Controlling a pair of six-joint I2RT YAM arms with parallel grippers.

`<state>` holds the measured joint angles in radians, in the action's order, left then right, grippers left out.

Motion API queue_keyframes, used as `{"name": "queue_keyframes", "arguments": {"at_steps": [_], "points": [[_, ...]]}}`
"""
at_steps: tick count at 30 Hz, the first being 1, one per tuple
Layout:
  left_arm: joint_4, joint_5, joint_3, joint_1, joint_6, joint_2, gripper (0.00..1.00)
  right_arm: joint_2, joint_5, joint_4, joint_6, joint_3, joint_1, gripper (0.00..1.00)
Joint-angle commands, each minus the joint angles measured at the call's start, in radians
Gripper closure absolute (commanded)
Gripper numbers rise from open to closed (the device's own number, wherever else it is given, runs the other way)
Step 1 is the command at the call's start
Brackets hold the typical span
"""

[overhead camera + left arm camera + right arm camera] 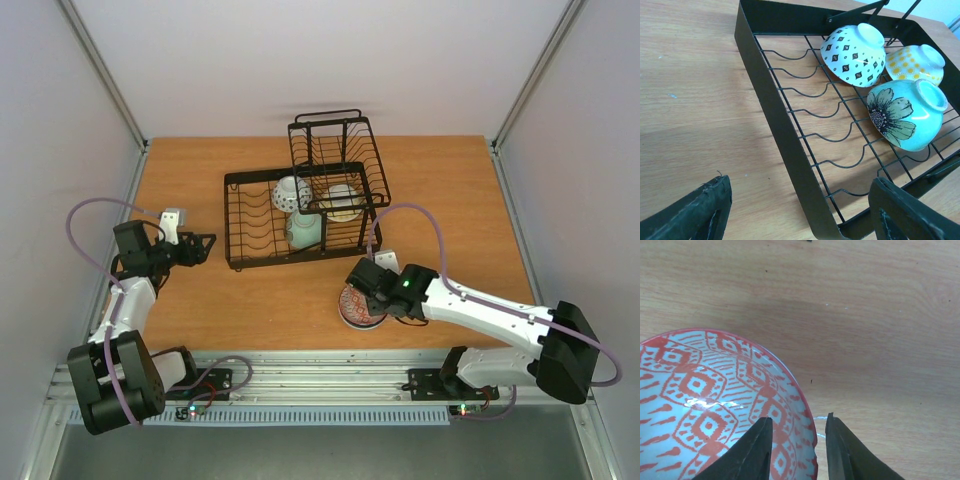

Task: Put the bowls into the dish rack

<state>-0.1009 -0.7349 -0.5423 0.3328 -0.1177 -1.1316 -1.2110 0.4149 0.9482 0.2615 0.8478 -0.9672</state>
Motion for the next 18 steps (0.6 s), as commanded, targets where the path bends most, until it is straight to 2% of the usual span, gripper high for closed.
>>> {"name": "queue_keyframes", "arguments": {"at_steps": [1,11,18], "points": [[0.009,-0.026,-0.021,0.005,-0.017,0.000,0.24,-0.026,-0.021,-0.036,0.017,-0.020,0.008,0.71],[0.007,-0.044,-0.021,0.006,-0.025,0.000,0.24,0.003,0.006,0.014,0.027,-0.005,0.008,0.98],[0.007,-0.049,-0.023,0.006,-0.025,-0.003,0.24,0.067,0.051,0.094,0.001,0.052,0.007,0.99]]}}
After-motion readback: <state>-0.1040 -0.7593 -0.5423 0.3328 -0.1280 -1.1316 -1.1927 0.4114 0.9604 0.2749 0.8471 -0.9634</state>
